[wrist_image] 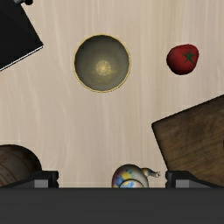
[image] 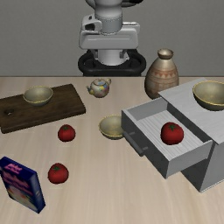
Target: Pick the tomato in the top layer of the drawer and place it on the porcelain bowl at the top of the cabinet
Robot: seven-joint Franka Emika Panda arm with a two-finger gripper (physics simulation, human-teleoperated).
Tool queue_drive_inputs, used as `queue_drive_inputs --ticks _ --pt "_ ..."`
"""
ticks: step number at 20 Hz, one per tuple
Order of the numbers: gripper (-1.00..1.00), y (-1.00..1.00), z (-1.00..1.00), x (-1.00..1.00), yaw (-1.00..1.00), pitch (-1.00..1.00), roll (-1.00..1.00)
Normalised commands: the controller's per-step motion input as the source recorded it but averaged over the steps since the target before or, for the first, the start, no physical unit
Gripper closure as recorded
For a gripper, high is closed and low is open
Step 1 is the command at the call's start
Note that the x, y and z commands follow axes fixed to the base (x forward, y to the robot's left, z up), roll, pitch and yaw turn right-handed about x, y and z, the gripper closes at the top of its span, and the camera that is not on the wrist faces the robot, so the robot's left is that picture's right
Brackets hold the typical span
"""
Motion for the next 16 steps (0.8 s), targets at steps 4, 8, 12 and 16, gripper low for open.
queue_drive_inputs --ticks 4,8,12,16 --pt "-1.00 0.00 0.00 1.00 0.00 0.00 0.00" --pt "-1.00 0.00 0.00 1.00 0.00 0.00 0.00" --pt "-1.00 0.00 0.00 1.00 0.00 0.00 0.00" --pt "-1.00 0.00 0.00 1.00 0.00 0.00 0.00"
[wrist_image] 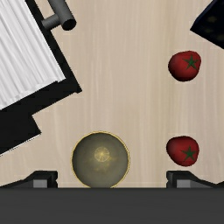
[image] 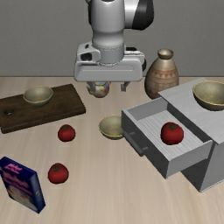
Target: Pick the tomato in the top layer of the drawer and place it on the porcelain bowl at the top of the cabinet
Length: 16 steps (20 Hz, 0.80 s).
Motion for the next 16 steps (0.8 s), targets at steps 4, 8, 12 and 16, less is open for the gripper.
queue_drive_inputs --ticks 4,8,12,16 --pt "-1.00 0.50 0.00 0.50 0.00 0.00 0.00" --pt "-1.00 1.00 0.00 0.00 0.00 0.00 0.00" --pt "-1.00 1.00 0.00 0.00 0.00 0.00 0.00" --pt "-1.00 0.00 0.00 1.00 0.00 0.00 0.00"
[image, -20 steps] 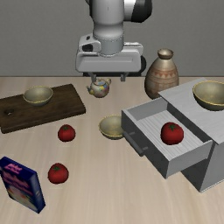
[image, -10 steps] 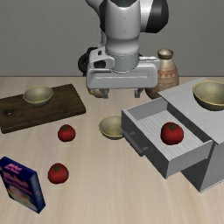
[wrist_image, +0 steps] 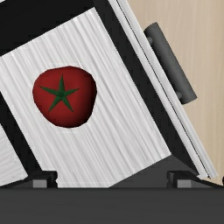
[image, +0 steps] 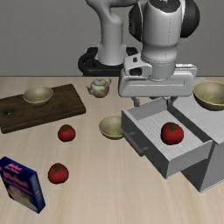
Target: Pick the tomato in the top layer of the drawer and place it on the porcelain bowl at the top of the cabinet
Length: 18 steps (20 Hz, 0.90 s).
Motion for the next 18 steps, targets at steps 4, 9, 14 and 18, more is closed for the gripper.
queue_drive_inputs --ticks 4,9,14,18 --pt "-1.00 0.50 0.00 0.25 -0.06 0.00 0.00" --pt "-1.00 0.00 0.00 0.00 -0.45 0.00 0.00" --pt "-1.00 0.00 0.00 0.00 -0.49 0.00 0.00" --pt "-1.00 0.00 0.00 0.00 -0.45 0.00 0.00"
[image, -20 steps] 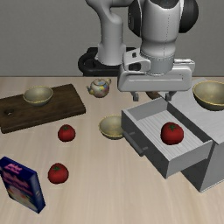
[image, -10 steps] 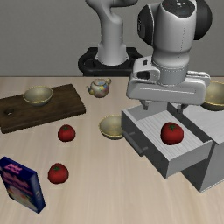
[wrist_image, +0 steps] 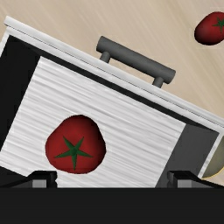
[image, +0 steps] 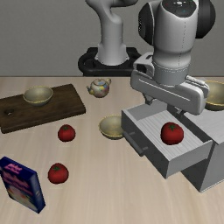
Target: Pick the tomato in the top layer of the drawer and place it on the porcelain bowl at the top of the cabinet
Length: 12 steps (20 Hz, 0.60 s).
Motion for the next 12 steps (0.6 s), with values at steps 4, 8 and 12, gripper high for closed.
queue_drive_inputs --ticks 4,8,12 --pt "-1.00 0.00 0.00 0.00 -0.45 0.00 0.00" --pt "-1.00 0.00 0.00 0.00 -0.28 0.00 0.00" --pt "-1.00 0.00 0.00 0.25 -0.17 0.00 0.00"
